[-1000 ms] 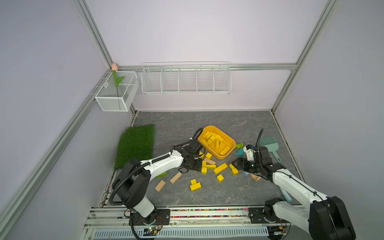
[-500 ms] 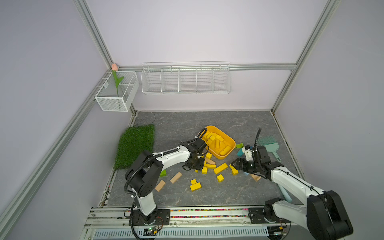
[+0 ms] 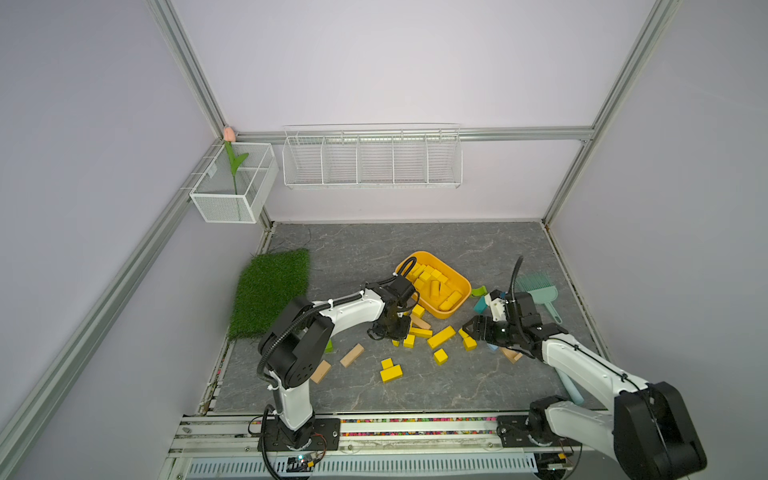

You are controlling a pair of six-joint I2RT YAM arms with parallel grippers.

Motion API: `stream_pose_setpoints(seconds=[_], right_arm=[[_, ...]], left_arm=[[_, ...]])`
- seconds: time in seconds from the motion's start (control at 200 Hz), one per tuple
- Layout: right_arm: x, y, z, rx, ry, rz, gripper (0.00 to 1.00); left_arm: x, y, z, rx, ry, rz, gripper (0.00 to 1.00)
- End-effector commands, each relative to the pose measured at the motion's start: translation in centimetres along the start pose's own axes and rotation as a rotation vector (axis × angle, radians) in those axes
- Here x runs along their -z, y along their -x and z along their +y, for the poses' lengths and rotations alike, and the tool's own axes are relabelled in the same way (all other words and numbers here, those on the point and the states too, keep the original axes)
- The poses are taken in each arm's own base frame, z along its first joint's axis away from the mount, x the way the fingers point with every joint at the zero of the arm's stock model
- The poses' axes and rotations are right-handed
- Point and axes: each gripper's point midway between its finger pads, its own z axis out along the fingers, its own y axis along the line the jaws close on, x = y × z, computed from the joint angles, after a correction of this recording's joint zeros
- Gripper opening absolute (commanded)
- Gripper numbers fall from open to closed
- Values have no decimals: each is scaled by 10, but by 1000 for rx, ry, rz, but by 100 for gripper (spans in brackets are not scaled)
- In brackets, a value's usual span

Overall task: Pick out the yellow building blocks
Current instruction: Pick up the building block from the center of the board.

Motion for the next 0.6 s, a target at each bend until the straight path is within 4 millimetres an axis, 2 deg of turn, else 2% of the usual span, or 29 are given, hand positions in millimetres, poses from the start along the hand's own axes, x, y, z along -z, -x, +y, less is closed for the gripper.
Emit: stream_pose_setpoints(seconds=[0.0, 0.34, 0.47, 0.595], right_arm=[[2, 2, -3, -6, -6, -29, 75], [5, 3, -1, 8, 3, -41, 75], [6, 3, 1, 14, 15, -48, 76], [6, 3, 3, 19, 21, -53, 76]], left_arm=[[12, 2, -5, -10, -35, -36, 1], [39, 6, -2, 0, -37, -137, 0], [63, 19, -2, -7, -7, -211, 0], [90, 40, -12, -42, 13, -260, 2]])
